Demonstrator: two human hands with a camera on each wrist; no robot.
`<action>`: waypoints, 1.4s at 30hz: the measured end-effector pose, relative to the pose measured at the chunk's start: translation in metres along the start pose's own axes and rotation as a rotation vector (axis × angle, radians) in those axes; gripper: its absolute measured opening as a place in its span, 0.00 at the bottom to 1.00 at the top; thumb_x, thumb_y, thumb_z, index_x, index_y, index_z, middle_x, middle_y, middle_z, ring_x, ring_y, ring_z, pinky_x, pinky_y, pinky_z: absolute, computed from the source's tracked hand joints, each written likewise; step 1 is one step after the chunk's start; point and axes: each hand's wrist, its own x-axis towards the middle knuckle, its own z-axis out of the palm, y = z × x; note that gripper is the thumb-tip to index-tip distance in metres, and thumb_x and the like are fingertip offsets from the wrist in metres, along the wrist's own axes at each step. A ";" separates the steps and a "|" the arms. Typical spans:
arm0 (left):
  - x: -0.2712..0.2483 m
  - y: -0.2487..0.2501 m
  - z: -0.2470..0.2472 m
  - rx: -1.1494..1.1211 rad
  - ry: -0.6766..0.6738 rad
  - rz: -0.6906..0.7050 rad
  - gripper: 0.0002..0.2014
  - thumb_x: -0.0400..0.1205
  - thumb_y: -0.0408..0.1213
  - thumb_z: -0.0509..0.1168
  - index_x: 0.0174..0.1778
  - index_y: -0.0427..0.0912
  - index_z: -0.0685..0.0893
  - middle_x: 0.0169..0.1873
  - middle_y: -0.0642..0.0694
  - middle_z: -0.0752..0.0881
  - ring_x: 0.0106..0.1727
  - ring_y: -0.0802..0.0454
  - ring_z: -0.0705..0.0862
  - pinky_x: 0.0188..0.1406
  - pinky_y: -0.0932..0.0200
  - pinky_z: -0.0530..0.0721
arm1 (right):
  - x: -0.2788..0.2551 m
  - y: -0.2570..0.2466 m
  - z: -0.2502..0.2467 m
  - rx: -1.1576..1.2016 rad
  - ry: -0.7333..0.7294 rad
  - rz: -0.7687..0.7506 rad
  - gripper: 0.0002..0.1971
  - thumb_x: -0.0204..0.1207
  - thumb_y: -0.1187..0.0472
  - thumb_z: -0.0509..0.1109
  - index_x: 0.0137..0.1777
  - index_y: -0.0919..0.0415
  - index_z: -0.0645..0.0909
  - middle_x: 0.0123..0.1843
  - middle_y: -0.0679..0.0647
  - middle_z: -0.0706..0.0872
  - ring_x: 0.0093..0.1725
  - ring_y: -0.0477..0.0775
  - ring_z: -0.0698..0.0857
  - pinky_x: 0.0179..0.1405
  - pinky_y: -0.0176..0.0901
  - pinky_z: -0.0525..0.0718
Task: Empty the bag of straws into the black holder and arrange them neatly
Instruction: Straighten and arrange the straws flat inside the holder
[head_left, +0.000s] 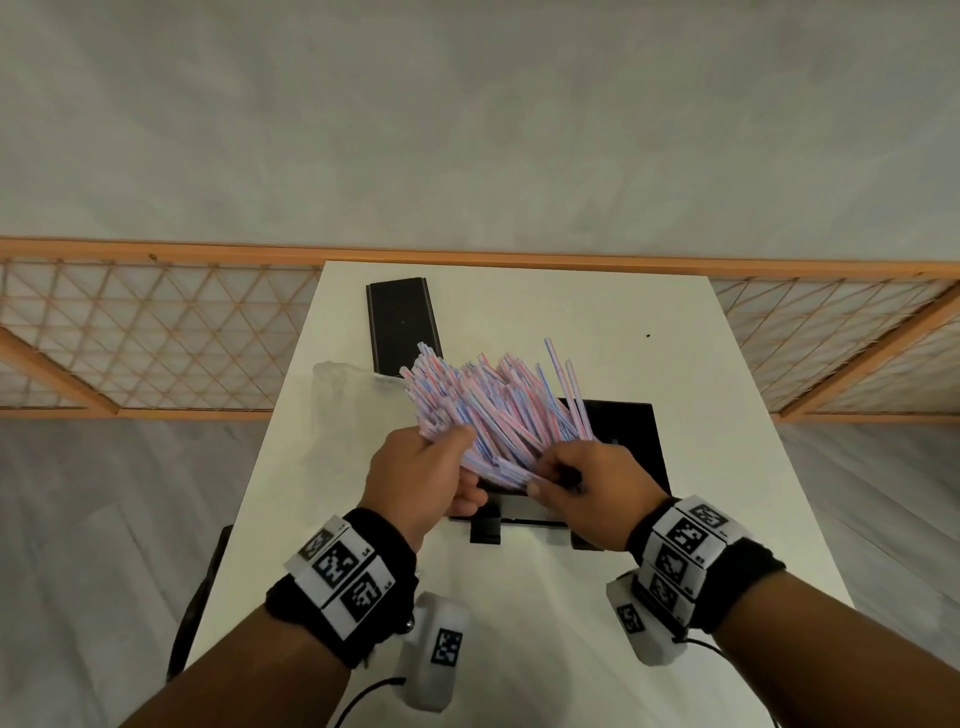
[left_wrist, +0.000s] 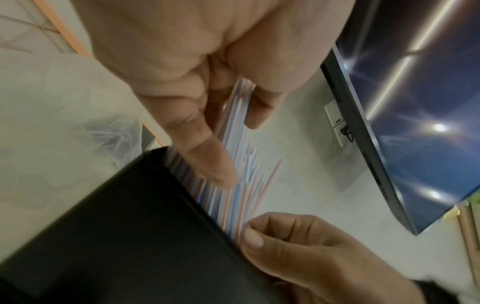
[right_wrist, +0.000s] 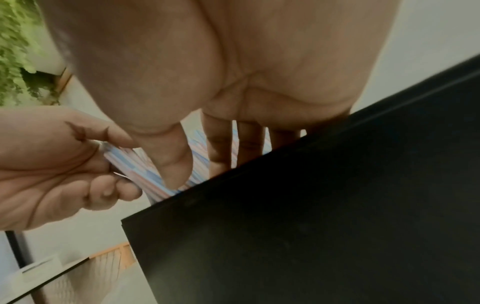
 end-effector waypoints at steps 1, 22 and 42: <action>-0.001 -0.002 -0.001 0.029 -0.015 -0.010 0.15 0.84 0.44 0.70 0.42 0.33 0.89 0.31 0.32 0.90 0.28 0.39 0.90 0.31 0.51 0.90 | -0.001 0.002 0.001 -0.022 -0.024 0.019 0.10 0.78 0.47 0.72 0.43 0.52 0.84 0.35 0.48 0.86 0.33 0.45 0.84 0.36 0.44 0.86; -0.017 -0.003 -0.037 0.562 0.104 0.340 0.30 0.81 0.64 0.65 0.28 0.39 0.86 0.22 0.48 0.88 0.26 0.51 0.89 0.41 0.47 0.90 | -0.004 0.014 -0.028 -0.190 0.127 0.344 0.19 0.72 0.43 0.76 0.40 0.58 0.77 0.34 0.50 0.81 0.37 0.53 0.80 0.32 0.42 0.72; -0.009 -0.007 -0.008 0.139 -0.082 0.007 0.21 0.82 0.58 0.69 0.39 0.42 0.87 0.23 0.41 0.85 0.25 0.40 0.87 0.27 0.53 0.86 | 0.041 -0.017 -0.011 -0.200 0.044 0.052 0.14 0.81 0.55 0.67 0.62 0.58 0.74 0.53 0.58 0.81 0.54 0.65 0.81 0.50 0.48 0.78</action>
